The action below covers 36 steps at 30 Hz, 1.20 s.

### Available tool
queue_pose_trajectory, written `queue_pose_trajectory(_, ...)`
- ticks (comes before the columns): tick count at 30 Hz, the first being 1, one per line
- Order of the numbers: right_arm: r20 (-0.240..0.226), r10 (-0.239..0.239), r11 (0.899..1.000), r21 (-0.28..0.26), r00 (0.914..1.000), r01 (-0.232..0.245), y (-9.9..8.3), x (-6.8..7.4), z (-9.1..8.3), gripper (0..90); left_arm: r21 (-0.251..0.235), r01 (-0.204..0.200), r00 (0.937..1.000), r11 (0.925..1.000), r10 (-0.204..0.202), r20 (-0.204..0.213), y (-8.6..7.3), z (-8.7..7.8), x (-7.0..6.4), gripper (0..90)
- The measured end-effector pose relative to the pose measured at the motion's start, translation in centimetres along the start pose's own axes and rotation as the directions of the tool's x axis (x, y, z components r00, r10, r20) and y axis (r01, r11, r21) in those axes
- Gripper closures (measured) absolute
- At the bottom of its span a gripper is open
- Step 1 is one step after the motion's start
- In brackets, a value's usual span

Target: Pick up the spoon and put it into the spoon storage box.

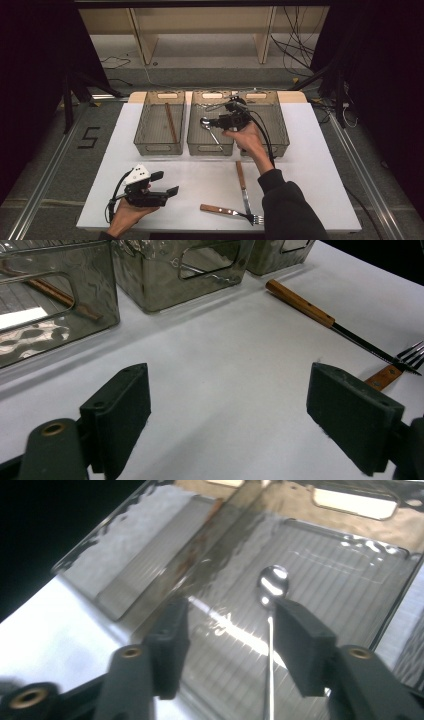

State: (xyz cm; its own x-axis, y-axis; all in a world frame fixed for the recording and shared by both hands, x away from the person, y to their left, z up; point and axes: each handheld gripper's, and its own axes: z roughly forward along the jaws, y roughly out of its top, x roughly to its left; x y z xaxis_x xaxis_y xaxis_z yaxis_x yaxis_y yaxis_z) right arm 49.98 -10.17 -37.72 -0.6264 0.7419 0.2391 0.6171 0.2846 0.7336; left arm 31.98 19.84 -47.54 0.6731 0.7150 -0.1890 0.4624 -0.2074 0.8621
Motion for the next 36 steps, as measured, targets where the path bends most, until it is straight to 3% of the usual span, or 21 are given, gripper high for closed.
queue_pose_trajectory(4, -0.053, -0.069, 0.998, -0.016, 0.9962, 0.068, -1.4, 1.1, -1.8, 39.8, -0.009, -0.001, 1.0000, 1.0000, 0.001, 0.001, 0.0, -0.1, -0.1, 17.4)
queue_pose_trajectory(10, -0.132, -0.141, 0.990, -0.026, 0.9813, 0.138, -4.4, 2.4, -4.0, 33.6, -0.014, 0.005, 1.0000, 0.9999, -0.005, -0.006, -0.1, -0.1, -0.1, 17.4)
queue_pose_trajectory(19, -0.179, -0.245, 0.968, 0.007, 0.9529, 0.250, -8.5, 4.6, -6.1, 30.8, -0.016, 0.001, 0.9999, 0.9999, -0.001, -0.013, -0.1, -0.3, 0.0, 17.4)
queue_pose_trajectory(27, -0.211, -0.270, 0.959, 0.027, 0.9395, 0.282, -11.5, 5.7, -6.3, 30.5, -0.016, 0.001, 0.9999, 0.9999, -0.001, -0.014, -0.1, -0.3, -0.1, 17.4)
queue_pose_trajectory(33, -0.228, -0.295, 0.946, 0.062, 0.9279, 0.317, -12.6, 6.5, -6.7, 29.9, -0.012, 0.000, 0.9998, 0.9999, -0.001, -0.021, -0.3, -0.4, 0.1, 17.4)
queue_pose_trajectory(36, -0.223, -0.304, 0.942, 0.078, 0.9263, 0.328, -13.0, 6.8, -6.8, 29.6, -0.016, -0.001, 0.9998, 0.9999, 0.000, -0.020, -0.2, -0.4, 0.2, 17.4)
